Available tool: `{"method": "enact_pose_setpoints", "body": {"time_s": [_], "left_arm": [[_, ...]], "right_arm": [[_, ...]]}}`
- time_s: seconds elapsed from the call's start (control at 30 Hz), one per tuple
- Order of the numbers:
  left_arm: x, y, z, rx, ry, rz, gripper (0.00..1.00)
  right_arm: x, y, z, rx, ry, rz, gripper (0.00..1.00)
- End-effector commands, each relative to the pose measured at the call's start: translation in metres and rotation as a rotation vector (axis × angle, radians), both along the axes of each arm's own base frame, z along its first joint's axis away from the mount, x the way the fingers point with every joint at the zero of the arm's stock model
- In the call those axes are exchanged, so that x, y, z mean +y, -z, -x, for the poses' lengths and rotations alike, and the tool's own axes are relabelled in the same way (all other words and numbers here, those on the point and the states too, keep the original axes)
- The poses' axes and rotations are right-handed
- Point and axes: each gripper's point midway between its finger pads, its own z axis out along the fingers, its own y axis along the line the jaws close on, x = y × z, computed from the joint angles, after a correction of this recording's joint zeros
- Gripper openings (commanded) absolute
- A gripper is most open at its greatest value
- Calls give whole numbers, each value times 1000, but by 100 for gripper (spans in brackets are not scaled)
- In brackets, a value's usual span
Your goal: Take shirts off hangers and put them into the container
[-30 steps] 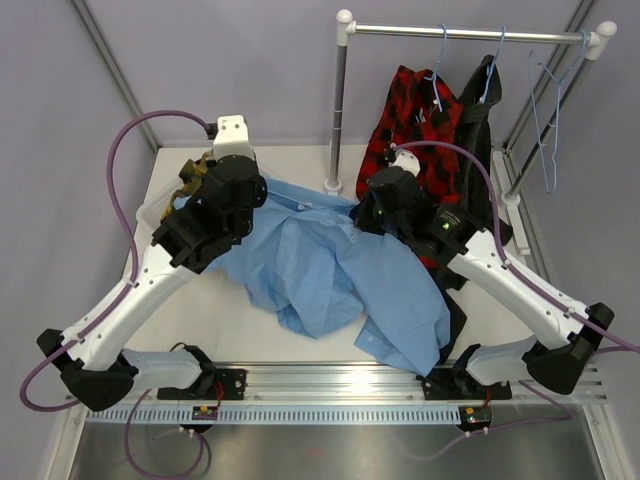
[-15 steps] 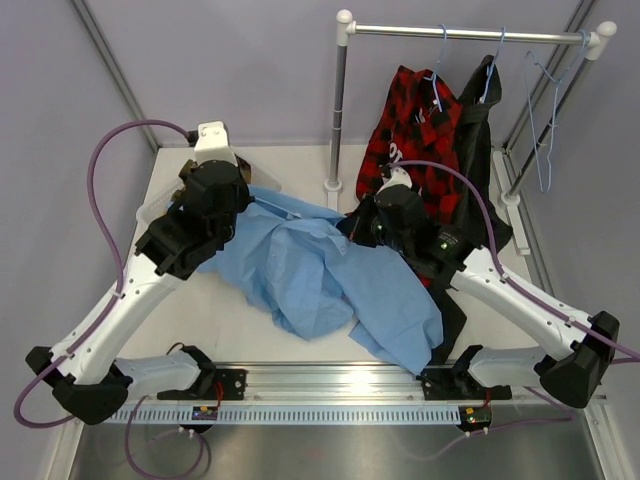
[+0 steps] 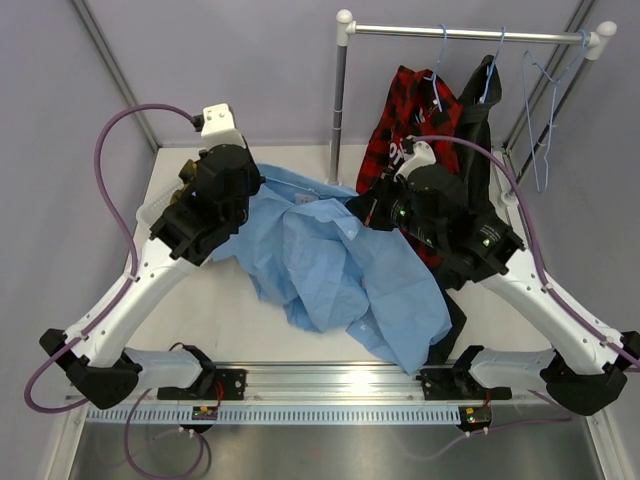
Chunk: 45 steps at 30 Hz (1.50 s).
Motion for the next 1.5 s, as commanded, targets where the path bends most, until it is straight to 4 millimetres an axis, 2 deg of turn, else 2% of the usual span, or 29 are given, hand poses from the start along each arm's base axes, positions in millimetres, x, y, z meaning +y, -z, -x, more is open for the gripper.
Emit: {"method": "enact_pose_setpoints", "body": {"time_s": [0.0, 0.1, 0.23, 0.27, 0.33, 0.37, 0.43, 0.53, 0.63, 0.73, 0.8, 0.83, 0.87, 0.9, 0.97, 1.1, 1.23, 1.33, 1.4, 1.47], "left_arm": [[20, -41, -2, -114, -105, 78, 0], [27, -43, 3, -122, -120, 69, 0], [40, -45, 8, -136, -154, 56, 0], [41, -46, 9, -142, -152, 67, 0], [42, -47, 11, -148, -142, 89, 0], [41, -47, 11, -148, -132, 94, 0], [34, -49, 13, -158, -76, 112, 0], [23, -49, 17, -162, 13, 96, 0], [18, -44, 25, -172, 88, 73, 0], [28, -32, 35, -171, 89, 23, 0], [37, -20, 40, -156, 70, -20, 0], [38, -18, 41, -153, 69, -27, 0], [39, -11, 42, -144, 68, -35, 0], [41, -13, 45, -151, 73, -38, 0], [42, -10, 46, -147, 74, -47, 0], [47, -4, 45, -134, 48, -82, 0], [59, 6, 43, -107, -8, -141, 0], [65, 12, 42, -97, -32, -138, 0], [63, 10, 42, -106, -20, -102, 0], [60, 3, 44, -127, 0, -68, 0]], "right_arm": [[-18, 29, -2, 37, 62, 94, 0], [-45, 52, -8, 57, 183, 188, 0], [-65, 68, -11, 58, 262, 251, 0], [-69, 83, -12, 67, 276, 280, 0], [-68, 85, -12, 55, 276, 251, 0], [-63, 97, -9, 77, 247, 254, 1], [-57, 104, -9, 96, 222, 247, 3], [-60, 114, -15, 137, 225, 282, 2], [-75, 110, -28, 153, 247, 265, 0], [-95, 88, -39, 117, 261, 238, 0], [-106, 80, -43, 111, 276, 266, 0], [-109, 71, -43, 104, 281, 273, 0], [-111, 68, -43, 94, 279, 290, 0], [-112, 66, -44, 96, 281, 296, 0], [-111, 57, -44, 78, 274, 280, 0], [-117, 61, -48, 108, 270, 277, 0], [-117, 47, -42, 100, 203, 249, 0], [-111, 38, -34, 94, 109, 233, 0], [-102, 35, -30, 85, 43, 203, 0], [-91, 40, -26, 95, -38, 175, 0]]}}
